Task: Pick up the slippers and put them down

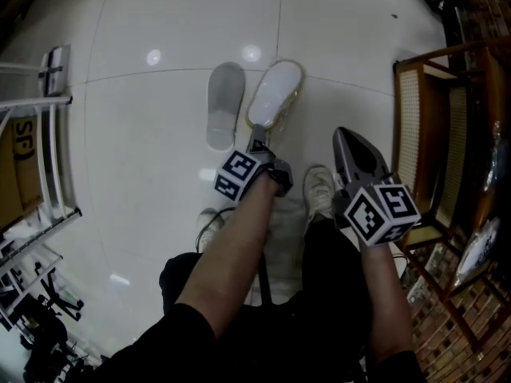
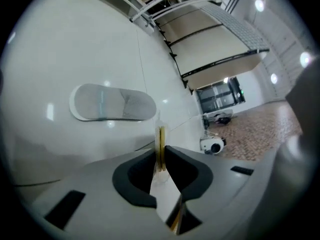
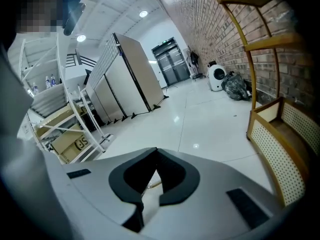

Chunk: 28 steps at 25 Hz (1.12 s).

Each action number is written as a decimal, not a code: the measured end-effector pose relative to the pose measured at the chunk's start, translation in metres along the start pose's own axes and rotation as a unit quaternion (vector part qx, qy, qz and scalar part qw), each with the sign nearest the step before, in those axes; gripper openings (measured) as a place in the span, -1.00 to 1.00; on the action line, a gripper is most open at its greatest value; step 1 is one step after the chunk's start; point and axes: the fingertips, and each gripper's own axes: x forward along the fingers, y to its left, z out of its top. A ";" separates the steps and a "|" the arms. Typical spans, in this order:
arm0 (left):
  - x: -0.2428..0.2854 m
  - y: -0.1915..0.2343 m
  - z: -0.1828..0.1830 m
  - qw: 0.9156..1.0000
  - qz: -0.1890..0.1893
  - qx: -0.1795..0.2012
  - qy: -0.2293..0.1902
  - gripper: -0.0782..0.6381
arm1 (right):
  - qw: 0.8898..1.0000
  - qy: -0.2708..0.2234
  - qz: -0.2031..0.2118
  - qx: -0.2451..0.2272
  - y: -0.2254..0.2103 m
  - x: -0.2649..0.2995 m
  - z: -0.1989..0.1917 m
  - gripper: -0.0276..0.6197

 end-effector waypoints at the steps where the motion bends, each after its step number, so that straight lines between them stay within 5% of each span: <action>1: -0.001 0.010 -0.003 1.000 0.024 0.009 0.008 -0.64 | 1.000 0.000 -0.003 0.002 -0.002 0.000 0.000 -0.89; 4: -0.003 0.035 -0.014 0.996 0.081 0.024 0.035 -0.50 | 1.000 -0.002 -0.016 0.001 -0.006 -0.002 0.001 -0.89; 8: -0.011 0.066 -0.031 0.981 0.171 0.049 0.080 0.19 | 1.000 -0.003 -0.007 0.002 -0.006 -0.003 0.001 -0.89; 10: -0.020 0.082 -0.033 0.971 0.216 0.052 0.087 0.31 | 1.000 -0.007 -0.008 0.011 -0.007 -0.004 0.004 -0.89; 13: -0.024 0.088 -0.039 0.965 0.226 0.073 0.112 0.31 | 1.000 -0.015 -0.017 0.012 -0.008 -0.007 0.010 -0.89; 15: -0.022 0.077 -0.044 0.962 0.209 0.117 0.130 0.31 | 0.999 -0.015 -0.027 0.011 -0.010 -0.008 0.012 -0.89; 17: -0.018 0.052 -0.046 0.954 0.175 0.200 0.142 0.31 | 0.999 -0.020 -0.038 0.007 -0.010 -0.010 0.016 -0.89; 21: -0.011 -0.022 -0.038 0.904 0.081 0.401 0.125 0.31 | 0.997 -0.032 -0.067 -0.024 -0.012 -0.017 0.028 -0.89; 26: -0.023 -0.126 -0.002 0.867 -0.013 0.493 0.070 0.30 | 0.993 -0.047 -0.104 -0.043 -0.016 -0.034 0.055 -0.89; 28: -0.043 -0.177 0.015 0.845 -0.054 0.530 0.039 0.30 | 0.990 -0.060 -0.112 -0.062 -0.010 -0.046 0.071 -0.89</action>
